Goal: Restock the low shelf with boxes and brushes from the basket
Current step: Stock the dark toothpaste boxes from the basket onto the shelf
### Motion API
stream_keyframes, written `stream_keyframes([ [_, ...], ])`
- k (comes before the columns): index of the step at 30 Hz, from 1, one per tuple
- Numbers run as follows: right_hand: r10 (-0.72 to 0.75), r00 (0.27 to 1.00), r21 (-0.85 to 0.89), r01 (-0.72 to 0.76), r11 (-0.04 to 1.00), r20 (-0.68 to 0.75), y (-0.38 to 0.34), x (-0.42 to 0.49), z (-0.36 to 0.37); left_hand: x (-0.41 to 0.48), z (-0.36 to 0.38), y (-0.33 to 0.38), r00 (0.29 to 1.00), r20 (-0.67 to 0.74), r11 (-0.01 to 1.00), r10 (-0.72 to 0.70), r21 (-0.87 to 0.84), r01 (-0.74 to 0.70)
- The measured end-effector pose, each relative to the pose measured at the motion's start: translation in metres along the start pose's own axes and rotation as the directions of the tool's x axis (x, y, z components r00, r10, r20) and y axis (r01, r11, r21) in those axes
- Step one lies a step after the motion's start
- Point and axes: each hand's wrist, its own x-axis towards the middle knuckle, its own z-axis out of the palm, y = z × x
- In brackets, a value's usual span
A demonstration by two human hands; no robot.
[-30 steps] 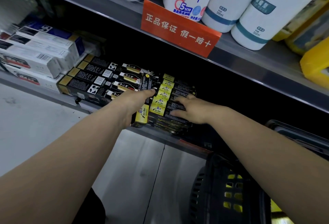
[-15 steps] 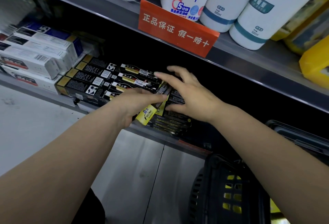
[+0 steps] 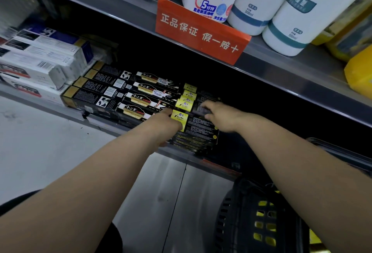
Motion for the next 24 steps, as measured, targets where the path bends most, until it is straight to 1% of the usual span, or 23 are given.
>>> stream_keyframes([
  [1,-0.006,0.999,0.011,0.006,1.000,0.047,-0.001,0.000,0.002,0.001,0.001,-0.001,1.000,0.006,1.000,0.005,0.023,-0.005],
  [3,-0.023,0.995,0.016,0.021,1.000,0.092,-0.001,-0.002,0.003,0.003,0.001,-0.001,1.000,0.007,0.998,0.018,0.058,-0.019],
  [10,-0.039,0.994,0.031,0.036,0.999,0.099,0.000,-0.005,0.002,0.003,0.004,0.000,0.997,-0.019,0.990,0.074,0.123,-0.071],
  [13,-0.029,0.997,0.022,0.027,0.999,0.075,-0.001,-0.006,0.001,0.001,0.004,0.002,0.994,-0.026,0.984,0.102,0.151,-0.097],
  [15,-0.029,0.999,0.011,0.029,1.000,0.018,-0.003,-0.011,-0.003,-0.002,0.004,0.006,0.991,-0.033,0.976,0.133,0.180,-0.125],
  [17,-0.044,0.998,0.037,0.046,0.998,-0.051,-0.006,-0.023,-0.013,-0.010,0.006,0.013,0.979,-0.025,0.957,0.201,0.219,-0.190],
  [19,-0.077,0.991,0.091,0.088,0.992,-0.113,-0.007,-0.044,-0.025,-0.024,0.012,0.022,0.944,0.003,0.917,0.331,0.234,-0.322],
  [22,-0.168,0.962,0.230,0.216,0.949,-0.215,0.000,-0.094,-0.041,-0.051,0.031,0.036,0.835,0.091,0.816,0.543,0.177,-0.551],
  [24,-0.204,0.945,0.345,0.286,0.894,-0.257,0.009,-0.136,-0.046,-0.071,0.048,0.041,0.758,0.183,0.737,0.626,0.180,-0.652],
])
